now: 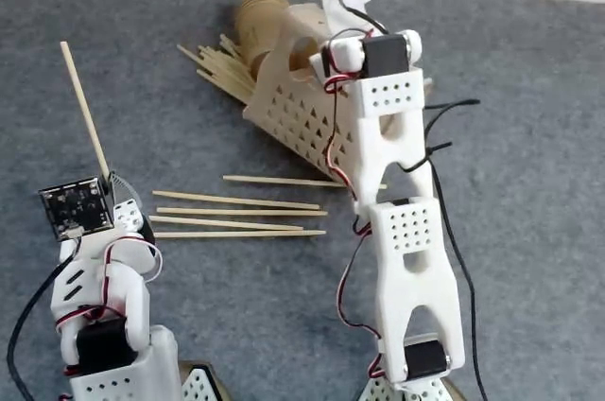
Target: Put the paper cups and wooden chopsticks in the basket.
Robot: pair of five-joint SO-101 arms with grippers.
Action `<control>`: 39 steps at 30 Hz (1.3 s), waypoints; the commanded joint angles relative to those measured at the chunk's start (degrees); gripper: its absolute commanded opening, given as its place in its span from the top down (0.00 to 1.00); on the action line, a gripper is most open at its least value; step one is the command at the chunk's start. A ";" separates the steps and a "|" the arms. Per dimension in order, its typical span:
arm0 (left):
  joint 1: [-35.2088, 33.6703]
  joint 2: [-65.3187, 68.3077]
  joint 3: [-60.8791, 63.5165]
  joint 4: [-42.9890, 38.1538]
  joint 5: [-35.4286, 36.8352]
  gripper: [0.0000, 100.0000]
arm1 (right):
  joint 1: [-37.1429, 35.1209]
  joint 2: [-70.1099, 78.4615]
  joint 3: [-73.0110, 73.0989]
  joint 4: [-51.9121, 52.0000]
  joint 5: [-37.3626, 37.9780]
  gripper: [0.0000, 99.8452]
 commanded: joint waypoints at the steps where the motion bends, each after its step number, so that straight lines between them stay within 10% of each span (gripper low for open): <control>1: -0.75 -0.31 -0.48 -0.79 -0.53 0.99 | 2.07 1.80 -7.69 -1.45 -0.53 0.69; 39: -0.75 -0.40 -0.48 -0.70 -0.53 0.99 | 0.57 5.32 -7.78 -3.38 1.49 0.58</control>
